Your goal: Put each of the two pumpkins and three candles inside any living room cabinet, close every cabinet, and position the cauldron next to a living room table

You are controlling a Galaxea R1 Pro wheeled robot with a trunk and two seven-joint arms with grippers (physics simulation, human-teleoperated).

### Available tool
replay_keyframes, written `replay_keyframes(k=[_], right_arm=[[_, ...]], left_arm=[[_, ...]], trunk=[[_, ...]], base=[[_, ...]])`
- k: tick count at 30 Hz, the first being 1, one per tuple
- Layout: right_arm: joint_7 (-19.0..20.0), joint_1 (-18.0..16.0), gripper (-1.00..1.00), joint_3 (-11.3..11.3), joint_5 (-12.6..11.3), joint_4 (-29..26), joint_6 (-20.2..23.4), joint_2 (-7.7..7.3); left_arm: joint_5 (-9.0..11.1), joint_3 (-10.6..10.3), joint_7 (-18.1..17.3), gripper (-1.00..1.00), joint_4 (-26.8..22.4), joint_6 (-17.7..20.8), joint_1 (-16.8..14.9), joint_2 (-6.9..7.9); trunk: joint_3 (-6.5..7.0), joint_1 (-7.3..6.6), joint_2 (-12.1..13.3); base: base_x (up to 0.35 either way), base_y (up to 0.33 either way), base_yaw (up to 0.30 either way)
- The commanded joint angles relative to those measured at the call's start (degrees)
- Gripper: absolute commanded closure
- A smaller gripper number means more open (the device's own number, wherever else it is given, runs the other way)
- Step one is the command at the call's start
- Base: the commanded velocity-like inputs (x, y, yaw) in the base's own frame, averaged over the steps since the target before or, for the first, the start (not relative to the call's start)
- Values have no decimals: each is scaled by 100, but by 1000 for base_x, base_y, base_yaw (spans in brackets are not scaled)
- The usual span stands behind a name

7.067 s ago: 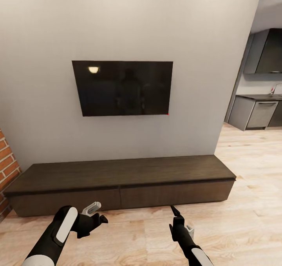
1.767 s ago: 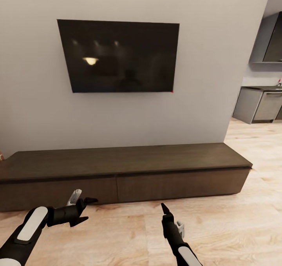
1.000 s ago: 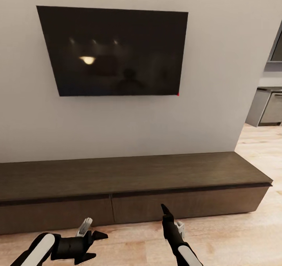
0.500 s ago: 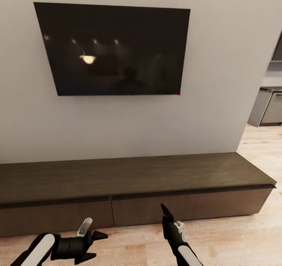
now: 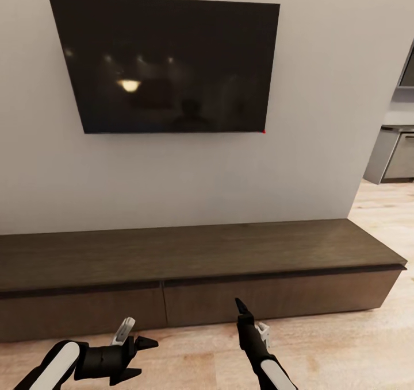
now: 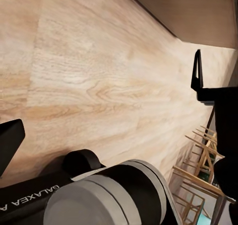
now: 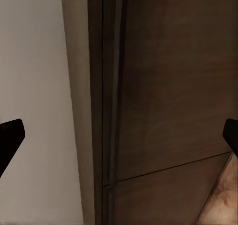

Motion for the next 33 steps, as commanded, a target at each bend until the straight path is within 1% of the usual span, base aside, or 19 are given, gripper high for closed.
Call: replay_keyframes(k=[1, 3, 8, 19, 25, 31, 33], right_arm=[[31, 0, -100, 9, 7, 0, 0, 0], [159, 0, -100, 19, 22, 0, 5, 0], [356, 0, -100, 30, 36, 0, 8, 0], [374, 0, -100, 25, 38, -6, 8, 0], [364, 0, -100, 24, 37, -7, 0, 0], [360, 0, -100, 24, 38, -8, -1, 0], [360, 0, -100, 24, 38, -9, -1, 0]], left_arm=[[3, 9, 0, -100, -1, 0, 0, 2], [3, 21, -53, -100, -7, 0, 0, 5], [2, 20, -192, -100, -12, 0, 0, 12], [-15, 38, -211, -100, -12, -5, -1, 14], [-15, 24, -211, -100, -12, -8, 0, 14], [-3, 25, -213, -100, -22, -6, -1, 14], [-3, 38, -236, -100, -28, -5, -2, 14]], trunk=[[-18, 23, -42], [-54, 67, -122], [-54, 67, -122], [-54, 67, -122], [-54, 67, -122], [-54, 67, -122], [-90, 110, -202]], base=[[0, 0, 0], [0, 0, 0], [0, 0, 0], [98, 0, 0], [177, 0, 0], [26, 0, 0], [3, 0, 0]])
